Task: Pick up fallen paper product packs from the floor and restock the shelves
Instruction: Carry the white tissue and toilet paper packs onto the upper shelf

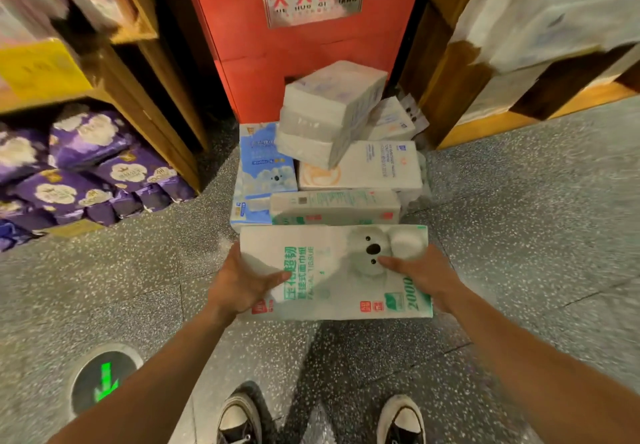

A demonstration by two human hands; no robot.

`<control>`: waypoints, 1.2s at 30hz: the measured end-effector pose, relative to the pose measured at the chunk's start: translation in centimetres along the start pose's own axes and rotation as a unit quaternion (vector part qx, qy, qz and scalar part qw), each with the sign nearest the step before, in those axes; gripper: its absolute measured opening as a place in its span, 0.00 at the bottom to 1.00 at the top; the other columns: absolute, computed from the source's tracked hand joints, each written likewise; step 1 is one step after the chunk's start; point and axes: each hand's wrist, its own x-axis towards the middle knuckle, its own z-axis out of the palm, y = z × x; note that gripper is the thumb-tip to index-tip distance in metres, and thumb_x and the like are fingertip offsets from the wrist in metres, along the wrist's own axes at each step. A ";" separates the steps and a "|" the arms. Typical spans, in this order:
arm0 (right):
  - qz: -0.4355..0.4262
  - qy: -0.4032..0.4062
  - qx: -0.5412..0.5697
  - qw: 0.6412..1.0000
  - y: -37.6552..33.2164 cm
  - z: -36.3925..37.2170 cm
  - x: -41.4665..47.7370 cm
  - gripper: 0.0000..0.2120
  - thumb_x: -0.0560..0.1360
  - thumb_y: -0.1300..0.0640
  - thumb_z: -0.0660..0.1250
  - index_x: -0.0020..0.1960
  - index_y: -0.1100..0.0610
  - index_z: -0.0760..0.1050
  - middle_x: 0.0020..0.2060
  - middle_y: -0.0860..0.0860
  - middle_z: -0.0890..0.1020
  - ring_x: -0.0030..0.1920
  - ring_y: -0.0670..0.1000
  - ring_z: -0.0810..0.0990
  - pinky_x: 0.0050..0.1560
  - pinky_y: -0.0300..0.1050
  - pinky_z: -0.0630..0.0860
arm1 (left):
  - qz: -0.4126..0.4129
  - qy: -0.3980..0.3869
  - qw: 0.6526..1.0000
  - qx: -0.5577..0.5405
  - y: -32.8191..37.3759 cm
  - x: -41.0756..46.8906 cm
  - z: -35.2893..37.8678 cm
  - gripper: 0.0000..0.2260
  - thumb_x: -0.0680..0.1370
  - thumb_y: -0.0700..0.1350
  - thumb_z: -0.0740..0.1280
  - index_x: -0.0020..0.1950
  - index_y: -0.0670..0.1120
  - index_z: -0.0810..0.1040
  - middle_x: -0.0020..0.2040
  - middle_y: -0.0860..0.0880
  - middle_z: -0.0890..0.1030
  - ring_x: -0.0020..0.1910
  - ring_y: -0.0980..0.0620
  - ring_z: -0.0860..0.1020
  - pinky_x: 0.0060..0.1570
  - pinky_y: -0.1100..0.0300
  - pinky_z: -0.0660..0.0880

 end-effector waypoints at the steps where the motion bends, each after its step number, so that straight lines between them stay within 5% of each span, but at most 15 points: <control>1: -0.018 -0.012 0.011 1.000 -2.7 -1.3 -2.4 0.24 0.64 0.54 0.84 0.56 0.57 0.78 0.41 0.52 0.88 0.40 0.52 0.88 0.39 0.50 0.85 | 0.000 0.008 1.000 -0.002 3.0 -2.4 -1.8 0.39 0.57 0.65 0.83 0.63 0.57 0.74 0.54 0.57 0.85 0.52 0.56 0.84 0.49 0.50 0.83; 4: -0.060 -0.055 0.030 0.996 -11.9 -5.1 -10.3 0.18 0.69 0.64 0.80 0.55 0.60 0.78 0.36 0.46 0.87 0.36 0.45 0.87 0.32 0.37 0.81 | -0.041 0.031 0.999 0.003 11.7 -10.3 -8.2 0.38 0.54 0.68 0.82 0.58 0.56 0.75 0.48 0.56 0.86 0.44 0.57 0.85 0.45 0.51 0.84; 8: -0.104 -0.075 -0.012 0.992 -23.9 -9.0 -20.8 0.35 0.57 0.43 0.86 0.59 0.52 0.79 0.48 0.48 0.88 0.49 0.50 0.87 0.51 0.54 0.84 | -0.064 0.087 0.994 0.008 22.4 -22.3 -17.3 0.42 0.53 0.73 0.78 0.60 0.54 0.76 0.48 0.56 0.86 0.43 0.57 0.85 0.43 0.51 0.84; 12: -0.167 -0.110 -0.055 0.978 -34.7 -11.5 -32.8 0.24 0.64 0.49 0.84 0.56 0.49 0.79 0.46 0.46 0.88 0.46 0.49 0.88 0.51 0.56 0.84 | -0.088 0.173 0.981 -0.006 32.1 -35.5 -25.2 0.36 0.62 0.63 0.81 0.62 0.51 0.69 0.50 0.53 0.81 0.45 0.53 0.81 0.41 0.56 0.79; 16: -0.253 -0.169 -0.110 0.946 -43.0 -11.6 -42.7 0.19 0.68 0.51 0.82 0.56 0.47 0.80 0.47 0.44 0.88 0.46 0.45 0.87 0.51 0.54 0.84 | -0.078 0.224 0.970 -0.045 35.1 -45.8 -32.2 0.35 0.59 0.68 0.80 0.60 0.56 0.74 0.49 0.54 0.85 0.44 0.55 0.84 0.41 0.53 0.83; 20: -0.331 -0.239 -0.139 0.902 -48.1 -8.3 -50.9 0.19 0.69 0.52 0.81 0.58 0.49 0.80 0.49 0.46 0.88 0.48 0.49 0.88 0.49 0.54 0.83 | -0.056 0.302 0.948 -0.077 34.5 -55.5 -37.9 0.26 0.61 0.63 0.82 0.54 0.56 0.80 0.46 0.56 0.86 0.42 0.57 0.85 0.44 0.51 0.84; 25: -0.418 -0.299 -0.156 0.843 -50.7 1.3 -61.8 0.16 0.69 0.55 0.80 0.55 0.52 0.81 0.45 0.45 0.88 0.46 0.47 0.88 0.44 0.46 0.84 | -0.052 0.438 0.890 -0.116 29.2 -69.0 -43.5 0.30 0.62 0.61 0.83 0.60 0.55 0.77 0.51 0.56 0.84 0.48 0.55 0.83 0.47 0.54 0.82; 28: -0.440 -0.353 -0.166 0.809 -50.3 8.2 -69.4 0.15 0.71 0.55 0.80 0.55 0.50 0.81 0.44 0.44 0.88 0.43 0.44 0.87 0.41 0.42 0.81 | -0.075 0.492 0.859 -0.123 24.2 -78.7 -46.2 0.33 0.62 0.61 0.82 0.61 0.53 0.77 0.53 0.54 0.84 0.50 0.53 0.83 0.50 0.52 0.82; 31: -0.470 -0.398 -0.189 0.765 -48.8 15.4 -77.4 0.14 0.71 0.55 0.79 0.55 0.50 0.82 0.47 0.45 0.88 0.46 0.46 0.87 0.48 0.49 0.82 | -0.107 0.555 0.816 -0.122 19.2 -88.5 -48.0 0.37 0.57 0.68 0.80 0.61 0.55 0.76 0.54 0.55 0.84 0.51 0.53 0.82 0.51 0.50 0.82; 34: -0.476 -0.449 -0.190 0.732 -46.6 22.7 -85.0 0.13 0.70 0.56 0.80 0.53 0.51 0.82 0.44 0.43 0.88 0.44 0.44 0.87 0.49 0.50 0.82 | -0.133 0.605 0.775 -0.129 14.8 -97.4 -49.1 0.25 0.64 0.57 0.82 0.55 0.57 0.74 0.50 0.57 0.82 0.49 0.56 0.81 0.45 0.58 0.79; 36: -0.475 -0.486 -0.193 0.707 -44.7 27.5 -89.8 0.12 0.70 0.56 0.80 0.50 0.51 0.82 0.41 0.41 0.88 0.41 0.41 0.86 0.46 0.46 0.81 | -0.167 0.635 0.744 -0.123 11.6 -102.6 -49.7 0.27 0.65 0.58 0.82 0.58 0.56 0.74 0.52 0.55 0.82 0.50 0.53 0.82 0.48 0.54 0.80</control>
